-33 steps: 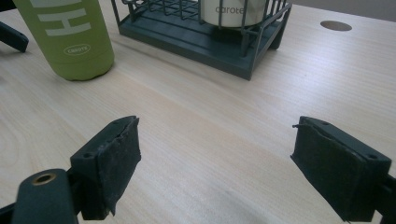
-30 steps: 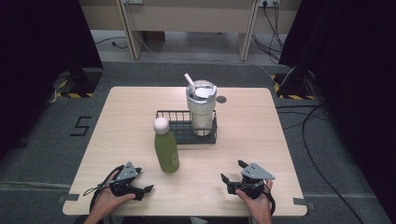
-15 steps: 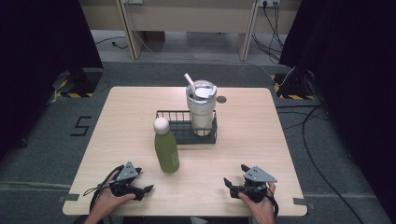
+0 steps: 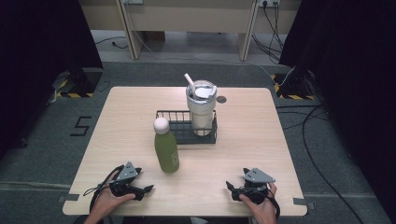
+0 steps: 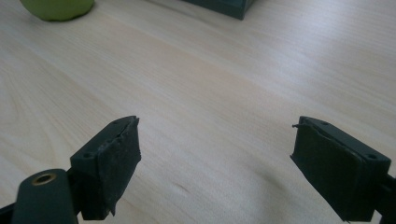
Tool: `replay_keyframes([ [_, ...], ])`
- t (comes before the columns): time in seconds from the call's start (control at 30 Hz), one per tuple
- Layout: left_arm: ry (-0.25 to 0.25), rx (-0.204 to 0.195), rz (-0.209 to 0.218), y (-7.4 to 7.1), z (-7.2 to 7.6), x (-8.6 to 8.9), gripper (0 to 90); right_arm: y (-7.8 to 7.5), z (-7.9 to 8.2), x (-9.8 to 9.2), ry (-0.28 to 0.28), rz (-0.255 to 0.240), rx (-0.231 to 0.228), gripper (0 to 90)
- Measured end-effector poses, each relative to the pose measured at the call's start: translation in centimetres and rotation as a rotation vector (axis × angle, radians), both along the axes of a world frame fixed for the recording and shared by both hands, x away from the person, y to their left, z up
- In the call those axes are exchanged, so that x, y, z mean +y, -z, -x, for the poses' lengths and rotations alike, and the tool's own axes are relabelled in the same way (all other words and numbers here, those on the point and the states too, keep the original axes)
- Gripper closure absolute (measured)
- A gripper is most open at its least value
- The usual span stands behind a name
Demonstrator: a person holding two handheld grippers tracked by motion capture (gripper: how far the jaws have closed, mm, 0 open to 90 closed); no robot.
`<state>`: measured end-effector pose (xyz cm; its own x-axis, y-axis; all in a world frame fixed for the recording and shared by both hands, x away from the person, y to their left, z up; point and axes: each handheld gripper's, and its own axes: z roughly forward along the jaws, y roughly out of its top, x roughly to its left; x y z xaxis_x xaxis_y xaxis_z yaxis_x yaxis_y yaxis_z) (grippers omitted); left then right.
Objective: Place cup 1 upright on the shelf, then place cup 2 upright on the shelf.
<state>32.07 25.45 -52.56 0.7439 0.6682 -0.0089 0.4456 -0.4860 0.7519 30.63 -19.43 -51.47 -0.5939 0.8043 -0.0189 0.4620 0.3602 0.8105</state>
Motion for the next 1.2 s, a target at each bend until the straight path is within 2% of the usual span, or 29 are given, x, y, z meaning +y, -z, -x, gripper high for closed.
replay_keyframes([
  [0.27,0.0,0.0,0.0,0.0,0.0,0.0,14.3,0.32,0.08,-0.05,0.012,0.039,0.061,15.3],
  [0.4,-0.001,0.0,0.0,0.0,-0.01,0.0,14.1,0.42,0.12,-0.02,0.01,0.054,0.077,15.3],
  [0.5,-0.002,0.001,0.001,0.01,-0.01,-0.01,14.1,0.53,0.17,0.03,0.008,0.082,0.099,15.0],
  [0.57,-0.001,0.002,0.001,0.01,-0.01,0.0,14.0,0.57,0.2,0.03,0.01,0.069,0.112,14.6],
  [0.73,-0.002,0.002,0.001,0.01,0.0,-0.01,14.0,0.62,0.3,0.0,0.01,0.067,0.12,11.4],
  [0.83,-0.002,0.002,0.0,0.0,0.0,0.0,14.0,0.82,0.29,0.12,-0.011,0.08,0.132,0.2],
  [1.2,0.0,0.001,0.001,0.0,0.01,0.0,14.2,0.88,0.34,0.17,-0.005,0.078,0.129,0.2],
])
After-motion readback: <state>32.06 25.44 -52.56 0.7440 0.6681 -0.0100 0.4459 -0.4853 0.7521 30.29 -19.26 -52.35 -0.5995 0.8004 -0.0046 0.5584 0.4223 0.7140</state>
